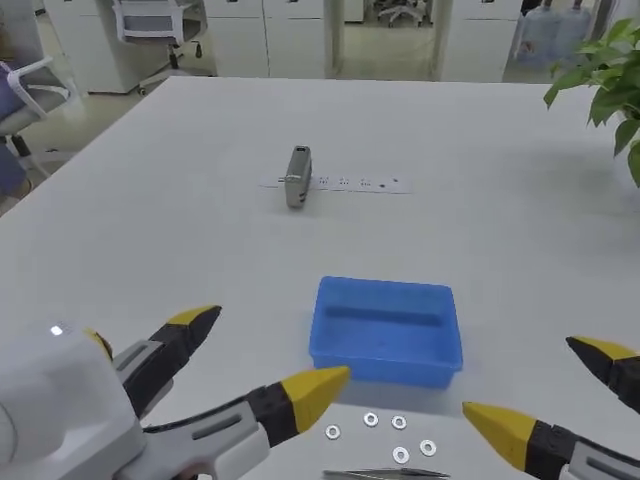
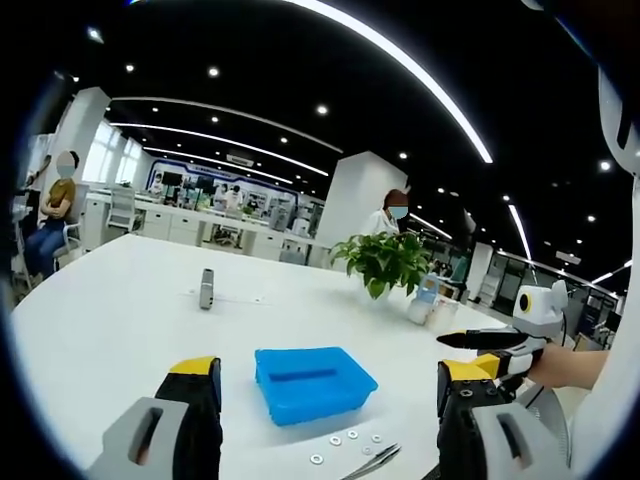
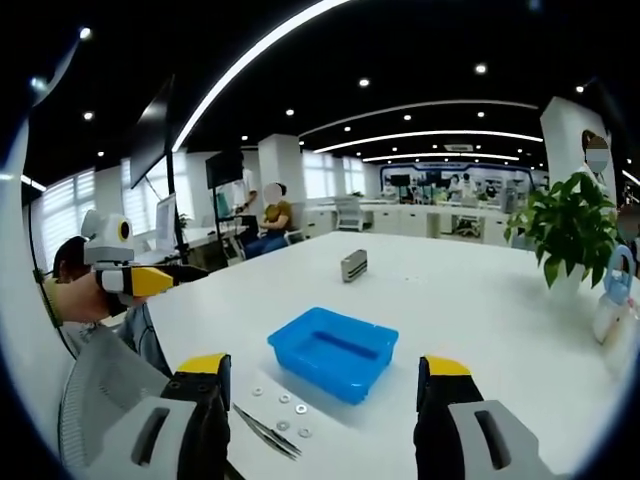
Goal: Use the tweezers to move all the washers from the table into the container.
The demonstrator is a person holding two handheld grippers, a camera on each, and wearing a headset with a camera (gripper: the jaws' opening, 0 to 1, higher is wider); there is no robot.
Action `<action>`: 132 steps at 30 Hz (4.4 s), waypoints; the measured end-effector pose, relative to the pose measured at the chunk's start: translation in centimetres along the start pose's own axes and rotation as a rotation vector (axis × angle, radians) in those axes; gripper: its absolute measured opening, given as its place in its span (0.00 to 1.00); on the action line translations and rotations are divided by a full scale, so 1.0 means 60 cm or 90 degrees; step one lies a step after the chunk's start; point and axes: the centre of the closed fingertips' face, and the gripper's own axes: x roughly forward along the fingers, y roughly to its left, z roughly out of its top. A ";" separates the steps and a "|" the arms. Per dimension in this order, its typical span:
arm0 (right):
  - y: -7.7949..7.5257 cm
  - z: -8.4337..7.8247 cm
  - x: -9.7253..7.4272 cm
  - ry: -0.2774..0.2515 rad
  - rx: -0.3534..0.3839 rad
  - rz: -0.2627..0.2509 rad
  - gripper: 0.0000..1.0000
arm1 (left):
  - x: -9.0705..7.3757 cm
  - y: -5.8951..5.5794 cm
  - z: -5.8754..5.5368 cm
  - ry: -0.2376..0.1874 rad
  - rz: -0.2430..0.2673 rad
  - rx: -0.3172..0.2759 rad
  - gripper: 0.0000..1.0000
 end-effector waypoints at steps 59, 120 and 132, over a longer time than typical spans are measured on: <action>0.097 -0.193 0.078 0.313 -0.216 0.285 0.16 | 0.034 -0.032 -0.265 0.455 -0.275 0.283 0.17; 0.128 -0.178 0.117 0.277 -0.282 0.365 0.06 | 0.056 -0.121 -0.141 0.420 -0.410 0.454 0.00; 0.128 -0.188 0.130 0.271 -0.259 0.365 0.07 | 0.072 -0.130 -0.136 0.422 -0.427 0.473 0.00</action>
